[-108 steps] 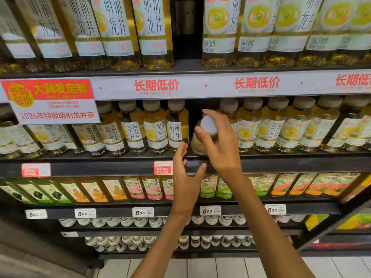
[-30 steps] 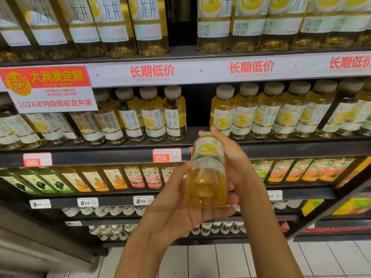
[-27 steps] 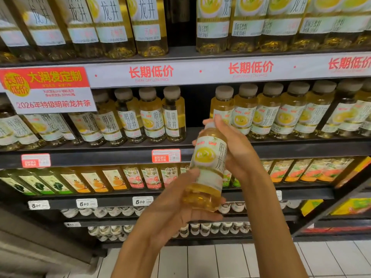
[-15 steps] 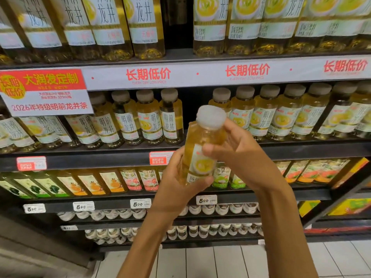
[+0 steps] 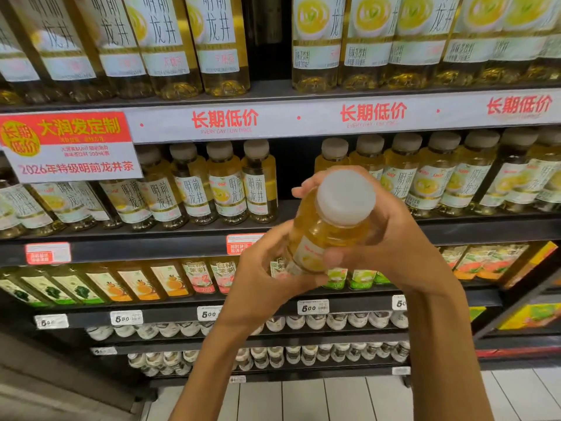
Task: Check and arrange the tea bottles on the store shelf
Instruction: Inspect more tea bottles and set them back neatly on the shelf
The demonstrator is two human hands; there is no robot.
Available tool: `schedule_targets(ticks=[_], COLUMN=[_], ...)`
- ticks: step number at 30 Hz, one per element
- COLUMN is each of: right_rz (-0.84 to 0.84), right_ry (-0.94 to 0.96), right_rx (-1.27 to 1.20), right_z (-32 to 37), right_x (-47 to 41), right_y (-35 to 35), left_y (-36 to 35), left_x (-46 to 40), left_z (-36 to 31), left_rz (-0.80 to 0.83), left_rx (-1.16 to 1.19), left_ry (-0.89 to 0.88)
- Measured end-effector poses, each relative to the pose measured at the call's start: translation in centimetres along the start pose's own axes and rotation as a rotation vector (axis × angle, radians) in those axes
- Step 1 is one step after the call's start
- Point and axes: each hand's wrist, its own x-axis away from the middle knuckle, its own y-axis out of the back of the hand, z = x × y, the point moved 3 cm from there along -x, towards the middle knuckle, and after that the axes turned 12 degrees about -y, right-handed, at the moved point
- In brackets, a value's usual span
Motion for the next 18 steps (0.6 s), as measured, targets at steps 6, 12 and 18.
schedule_targets(ticks=[6, 12, 18], right_rz=[-0.206, -0.319, -0.32], right_ry=[-0.089, -0.236, -0.279], right_rx=[-0.174, -0.308, -0.593], right_z=[-1.6, -2.4, -2.5], right_x=[-1.0, -1.4, -2.1], right_y=[0.0, 0.2, 0.4], left_y=[-1.4, -2.2, -2.6], left_x=[1.3, 1.8, 2.2], left_z=[0.9, 1.1, 0.9], left_rz=[0.055, -0.125, 0.029], left_rx=[0.277, 0.476, 0.361], left_ry=[0.245, 0.419, 0.528])
